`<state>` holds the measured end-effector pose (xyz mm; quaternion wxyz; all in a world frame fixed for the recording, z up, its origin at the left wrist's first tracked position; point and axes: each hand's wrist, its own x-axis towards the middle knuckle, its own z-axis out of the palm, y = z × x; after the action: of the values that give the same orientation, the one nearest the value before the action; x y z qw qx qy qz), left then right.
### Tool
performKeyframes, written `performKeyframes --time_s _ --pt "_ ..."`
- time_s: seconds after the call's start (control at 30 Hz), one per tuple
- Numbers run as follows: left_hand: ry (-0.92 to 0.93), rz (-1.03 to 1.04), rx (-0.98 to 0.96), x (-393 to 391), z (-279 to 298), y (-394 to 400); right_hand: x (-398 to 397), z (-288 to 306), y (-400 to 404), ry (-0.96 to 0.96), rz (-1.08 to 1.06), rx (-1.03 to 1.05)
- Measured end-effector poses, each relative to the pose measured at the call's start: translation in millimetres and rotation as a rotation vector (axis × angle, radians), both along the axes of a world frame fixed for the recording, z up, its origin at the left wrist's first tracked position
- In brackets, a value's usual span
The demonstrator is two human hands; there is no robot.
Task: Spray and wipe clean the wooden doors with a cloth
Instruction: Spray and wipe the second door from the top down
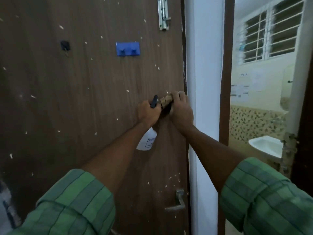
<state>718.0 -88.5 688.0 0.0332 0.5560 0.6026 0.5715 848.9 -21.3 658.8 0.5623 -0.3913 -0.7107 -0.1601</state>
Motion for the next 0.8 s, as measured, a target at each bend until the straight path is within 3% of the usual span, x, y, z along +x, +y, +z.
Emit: performKeyframes --time_s 0.2,0.37,0.63,0.8 --pt "0.079 -0.032 0.050 1.6 74.0 10.2 1.0 75.3 7.7 0.213 0.036 0.049" --pt "0.179 -0.047 0.097 9.4 143.2 10.6 17.9 139.5 17.7 0.265 0.052 0.144" --pt "0.309 0.051 0.191 27.0 232.7 13.7 30.6 232.0 25.4 0.050 -0.054 0.158" --pt "0.358 0.053 0.229 35.3 265.1 23.2 38.9 246.0 34.5 -0.082 -0.030 0.207"
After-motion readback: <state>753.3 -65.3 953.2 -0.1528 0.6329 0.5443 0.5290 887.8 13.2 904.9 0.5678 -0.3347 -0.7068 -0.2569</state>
